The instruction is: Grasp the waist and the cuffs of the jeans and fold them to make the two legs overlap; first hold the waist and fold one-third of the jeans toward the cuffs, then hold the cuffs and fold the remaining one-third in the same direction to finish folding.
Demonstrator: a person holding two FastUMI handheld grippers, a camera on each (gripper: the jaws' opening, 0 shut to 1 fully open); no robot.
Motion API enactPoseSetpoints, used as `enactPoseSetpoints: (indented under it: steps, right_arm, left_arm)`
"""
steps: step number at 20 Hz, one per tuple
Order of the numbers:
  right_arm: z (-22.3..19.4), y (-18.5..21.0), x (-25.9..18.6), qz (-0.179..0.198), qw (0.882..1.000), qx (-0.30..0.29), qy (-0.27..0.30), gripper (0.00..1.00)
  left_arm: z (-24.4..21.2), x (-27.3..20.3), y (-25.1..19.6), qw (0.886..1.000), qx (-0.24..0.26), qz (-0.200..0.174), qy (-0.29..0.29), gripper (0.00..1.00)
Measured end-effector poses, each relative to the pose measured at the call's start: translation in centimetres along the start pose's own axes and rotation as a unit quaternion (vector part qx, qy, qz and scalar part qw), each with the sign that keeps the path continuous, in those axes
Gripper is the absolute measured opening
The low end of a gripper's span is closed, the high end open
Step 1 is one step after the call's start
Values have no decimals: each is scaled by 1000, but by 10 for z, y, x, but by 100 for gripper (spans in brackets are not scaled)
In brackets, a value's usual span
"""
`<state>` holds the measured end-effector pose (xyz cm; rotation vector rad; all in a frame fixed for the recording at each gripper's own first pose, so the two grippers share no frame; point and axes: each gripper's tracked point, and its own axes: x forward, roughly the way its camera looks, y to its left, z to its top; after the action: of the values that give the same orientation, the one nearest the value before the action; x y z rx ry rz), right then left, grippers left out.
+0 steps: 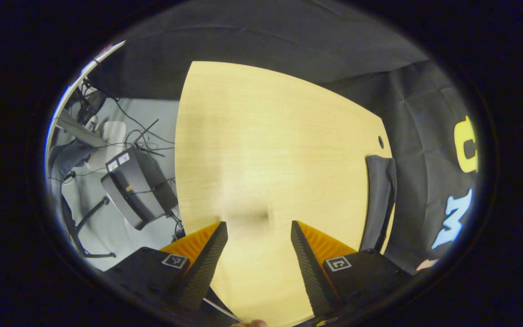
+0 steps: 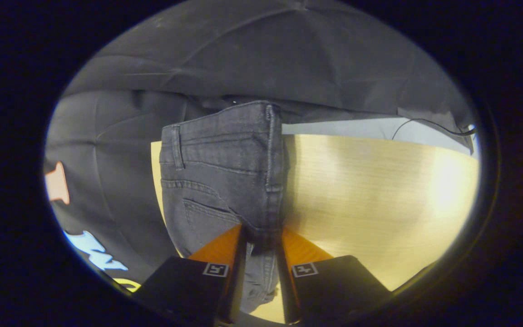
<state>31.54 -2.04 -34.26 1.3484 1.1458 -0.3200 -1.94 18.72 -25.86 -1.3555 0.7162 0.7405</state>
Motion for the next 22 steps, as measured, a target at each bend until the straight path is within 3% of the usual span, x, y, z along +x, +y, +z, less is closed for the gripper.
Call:
enactPoseSetpoints:
  steps: [2, 7, 12, 15, 17, 22]
  right_arm:
    - [0, -2, 0, -6, 1000, -19, -17, 26]
    - [-7, -20, -5, -35, 997, -62, -2, 20]
    - [14, -66, -57, -72, 989, -128, -13, 13]
    - [45, -86, -87, -115, 974, -186, -56, 9]
    - [62, -76, -102, -135, 960, -230, -89, 8]
    - [60, -31, -127, -106, 918, -344, -166, 6]
  left_arm:
    - [1, -1, -5, 1000, 9, -4, -2, 94]
    - [0, -7, -28, 999, 13, -31, -4, 94]
    - [-11, -2, -38, 998, 2, -55, 12, 94]
    - [-12, 3, -34, 998, -8, -57, 19, 94]
    - [-11, 5, -30, 998, -16, -60, 20, 94]
    - [-10, 9, -25, 997, -27, -62, 26, 94]
